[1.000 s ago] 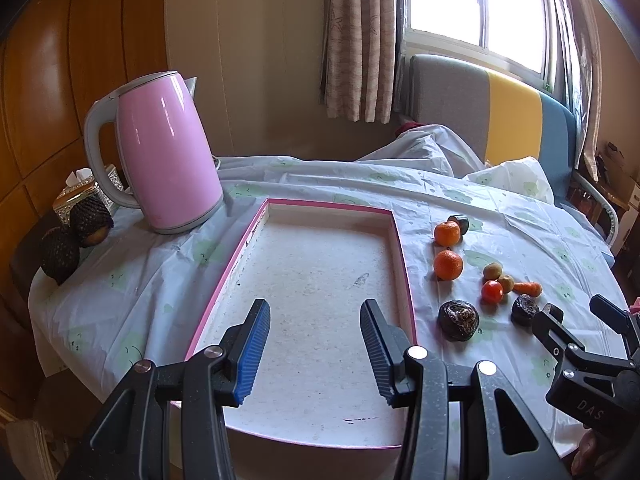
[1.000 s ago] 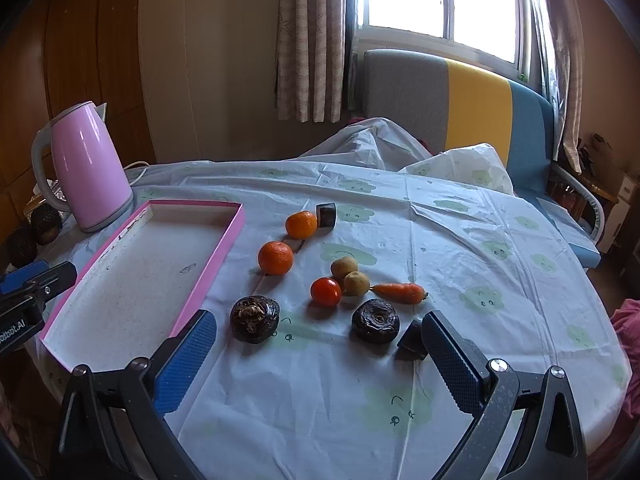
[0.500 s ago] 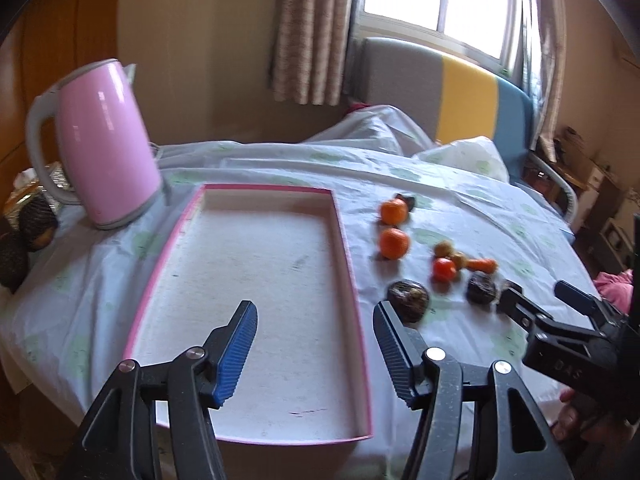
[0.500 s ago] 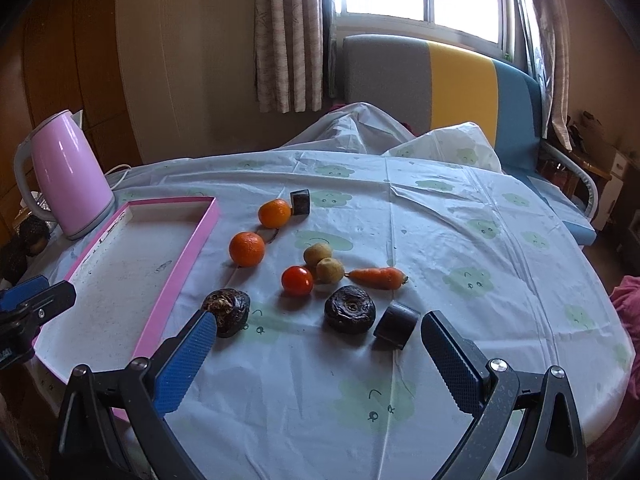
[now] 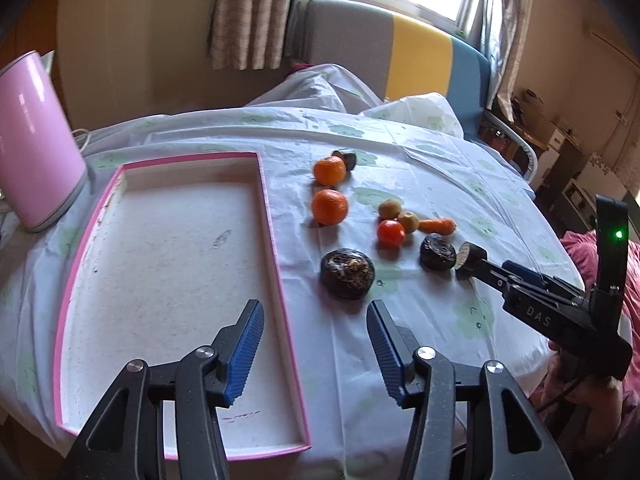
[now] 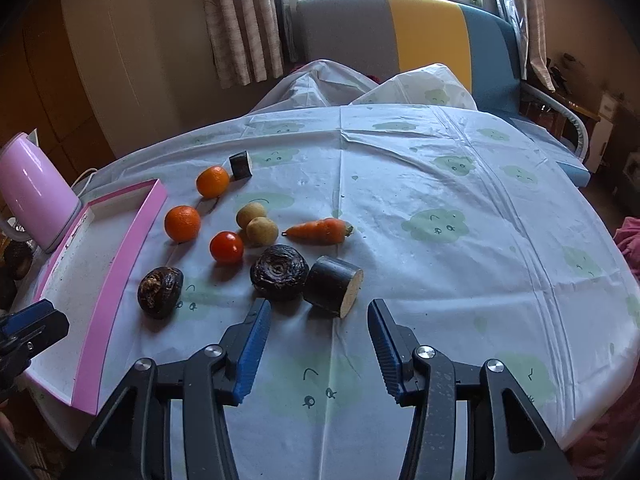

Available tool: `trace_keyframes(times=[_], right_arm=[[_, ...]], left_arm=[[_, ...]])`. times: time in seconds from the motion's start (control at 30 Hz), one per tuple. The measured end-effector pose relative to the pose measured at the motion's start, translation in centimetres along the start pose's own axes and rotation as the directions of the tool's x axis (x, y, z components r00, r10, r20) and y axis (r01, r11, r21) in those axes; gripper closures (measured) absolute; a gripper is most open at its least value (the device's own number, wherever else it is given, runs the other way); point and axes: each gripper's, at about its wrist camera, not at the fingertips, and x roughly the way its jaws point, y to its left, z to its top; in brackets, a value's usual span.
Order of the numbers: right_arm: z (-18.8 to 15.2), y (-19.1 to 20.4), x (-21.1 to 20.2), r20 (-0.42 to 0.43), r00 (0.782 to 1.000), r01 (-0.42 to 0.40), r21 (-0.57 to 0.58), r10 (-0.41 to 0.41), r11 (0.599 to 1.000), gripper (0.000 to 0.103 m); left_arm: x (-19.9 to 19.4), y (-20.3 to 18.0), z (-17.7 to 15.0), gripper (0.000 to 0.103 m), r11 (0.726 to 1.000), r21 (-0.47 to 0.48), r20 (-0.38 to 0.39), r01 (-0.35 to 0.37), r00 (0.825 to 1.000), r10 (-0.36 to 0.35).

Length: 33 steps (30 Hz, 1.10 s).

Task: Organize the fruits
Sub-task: 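Grasp the brown round fruit with the left tool while the right tool grasps a dark eggplant slice, then carry both held pieces into the pink tray and open both tools to release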

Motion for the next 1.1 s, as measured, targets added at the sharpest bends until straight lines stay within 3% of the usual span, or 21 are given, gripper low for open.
trace_keyframes(times=[0.33,0.5,0.63,0.8,1.1], right_arm=[[0.9,-1.2,2.4,-0.043,0.999,-0.005,0.022,0.006,1.0,0.052],[1.3,-1.2,3.4,-0.048,0.999,-0.013,0.031,0.014,0.999,0.053],[1.2,-1.4,3.8,-0.055,0.998,-0.021,0.031,0.023,0.999,0.068],[1.2,-1.6,3.9,-0.049,0.998,-0.026,0.022,0.027,0.999,0.069],[1.2,-1.7,3.9,-0.053,0.998,-0.031,0.015,0.032,0.999,0.069]], left_arm=[[3.0,-2.2,2.2,0.052,0.992,0.105,-0.061,0.068,0.996,-0.061],[5.2,-3.1,2.8,0.052,0.986,0.158,-0.102,0.048,0.994,-0.032],[7.0,-3.5,2.9,0.052,0.983,0.183,-0.137,0.033,0.991,-0.007],[8.7,-3.6,2.8,0.054,0.978,0.209,-0.169,0.015,0.985,0.021],[7.8,-3.6,2.1,0.058,0.984,0.177,-0.127,0.008,0.992,0.015]])
